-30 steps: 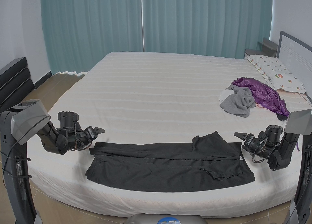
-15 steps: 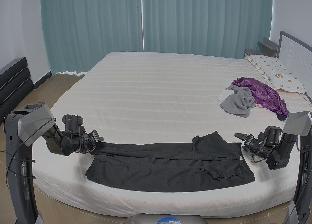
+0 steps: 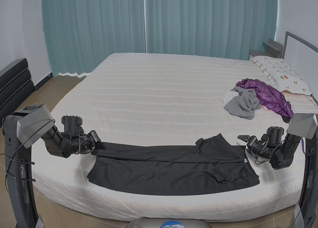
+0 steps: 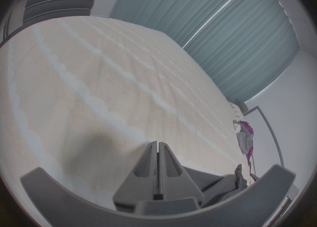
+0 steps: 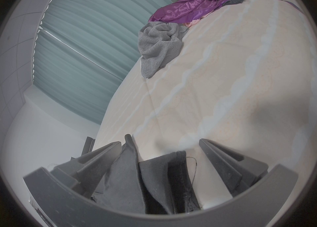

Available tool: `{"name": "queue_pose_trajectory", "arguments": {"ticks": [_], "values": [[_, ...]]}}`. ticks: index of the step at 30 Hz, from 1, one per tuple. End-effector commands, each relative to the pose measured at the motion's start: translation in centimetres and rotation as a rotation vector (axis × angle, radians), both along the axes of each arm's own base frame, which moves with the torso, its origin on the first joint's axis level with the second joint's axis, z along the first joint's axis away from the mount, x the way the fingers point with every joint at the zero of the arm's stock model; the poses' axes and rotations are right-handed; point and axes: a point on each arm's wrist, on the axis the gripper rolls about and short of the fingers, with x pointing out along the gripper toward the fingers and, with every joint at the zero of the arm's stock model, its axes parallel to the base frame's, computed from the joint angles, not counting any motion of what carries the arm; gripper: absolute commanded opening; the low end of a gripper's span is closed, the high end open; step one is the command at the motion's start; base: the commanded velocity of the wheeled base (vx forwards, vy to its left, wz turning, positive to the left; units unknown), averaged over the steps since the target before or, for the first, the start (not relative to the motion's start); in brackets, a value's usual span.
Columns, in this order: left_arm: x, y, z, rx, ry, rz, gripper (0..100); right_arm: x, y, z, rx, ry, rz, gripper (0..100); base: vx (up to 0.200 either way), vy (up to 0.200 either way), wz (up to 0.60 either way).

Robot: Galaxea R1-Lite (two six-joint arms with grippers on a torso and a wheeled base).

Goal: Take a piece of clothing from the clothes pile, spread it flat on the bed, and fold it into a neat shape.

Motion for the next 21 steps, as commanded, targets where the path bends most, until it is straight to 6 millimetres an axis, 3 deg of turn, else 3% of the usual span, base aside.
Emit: {"name": "queue_pose_trajectory", "arguments": {"ticks": [1,6,13,21], "values": [[0.1,0.1,0.5,-0.014,-0.031,0.019,0,0.8,0.9,0.1,-0.003,-0.008,0.021,100,0.000,0.000,0.00],[-0.1,0.1,0.3,-0.015,-0.032,0.019,0,1.0,1.0,0.1,-0.005,-0.007,0.023,100,0.000,0.000,0.00],[-0.2,0.1,0.2,-0.015,-0.029,0.019,0,0.9,0.1,2.2,-0.021,-0.047,-0.009,100,0.000,0.000,0.00],[-0.3,0.0,0.1,-0.015,-0.026,0.018,0,0.7,0.9,0.3,-0.034,0.006,0.021,100,0.000,0.000,0.00]]}}
